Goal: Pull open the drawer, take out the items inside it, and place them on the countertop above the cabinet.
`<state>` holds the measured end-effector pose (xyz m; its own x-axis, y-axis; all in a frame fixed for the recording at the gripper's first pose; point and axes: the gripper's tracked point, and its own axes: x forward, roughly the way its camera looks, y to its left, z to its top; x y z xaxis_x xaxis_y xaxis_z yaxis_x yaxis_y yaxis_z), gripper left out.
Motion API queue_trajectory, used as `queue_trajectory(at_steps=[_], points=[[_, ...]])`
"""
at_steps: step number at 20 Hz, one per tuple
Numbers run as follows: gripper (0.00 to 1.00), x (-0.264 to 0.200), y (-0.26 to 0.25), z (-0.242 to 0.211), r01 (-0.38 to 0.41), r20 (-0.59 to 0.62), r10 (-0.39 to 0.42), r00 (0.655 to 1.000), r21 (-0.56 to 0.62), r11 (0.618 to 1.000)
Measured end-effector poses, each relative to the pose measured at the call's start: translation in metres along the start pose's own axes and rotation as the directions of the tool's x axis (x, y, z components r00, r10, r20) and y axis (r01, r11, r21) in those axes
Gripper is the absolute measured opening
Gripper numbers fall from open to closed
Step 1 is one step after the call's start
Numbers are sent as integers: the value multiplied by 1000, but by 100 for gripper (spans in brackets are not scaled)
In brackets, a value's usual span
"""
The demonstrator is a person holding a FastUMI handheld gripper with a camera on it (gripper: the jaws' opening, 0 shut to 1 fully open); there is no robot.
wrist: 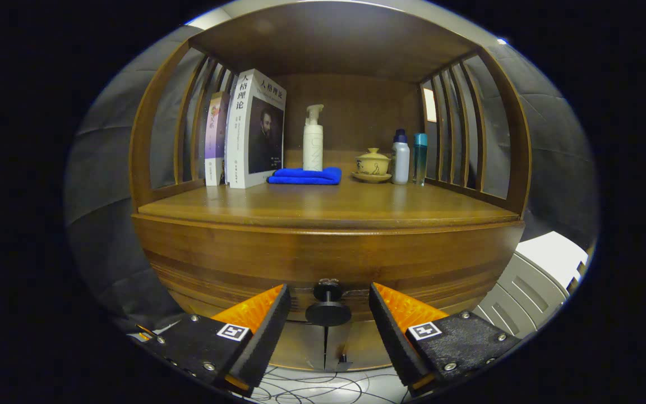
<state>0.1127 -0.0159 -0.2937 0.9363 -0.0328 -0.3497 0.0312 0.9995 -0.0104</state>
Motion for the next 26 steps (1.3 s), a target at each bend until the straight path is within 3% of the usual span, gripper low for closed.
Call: queue_trajectory(at_steps=[2,6,9,14,26], points=[[81,5,-2,-1,2,7,-2,1000,8,1000],[49,8,4,-4,-48,25,47,999,39,998],[45,8,6,-5,-67,54,65,996,24,997],[28,6,3,-6,-44,59,43,997,30,999],[26,-72,2,-24,-37,62,36,997,16,999]])
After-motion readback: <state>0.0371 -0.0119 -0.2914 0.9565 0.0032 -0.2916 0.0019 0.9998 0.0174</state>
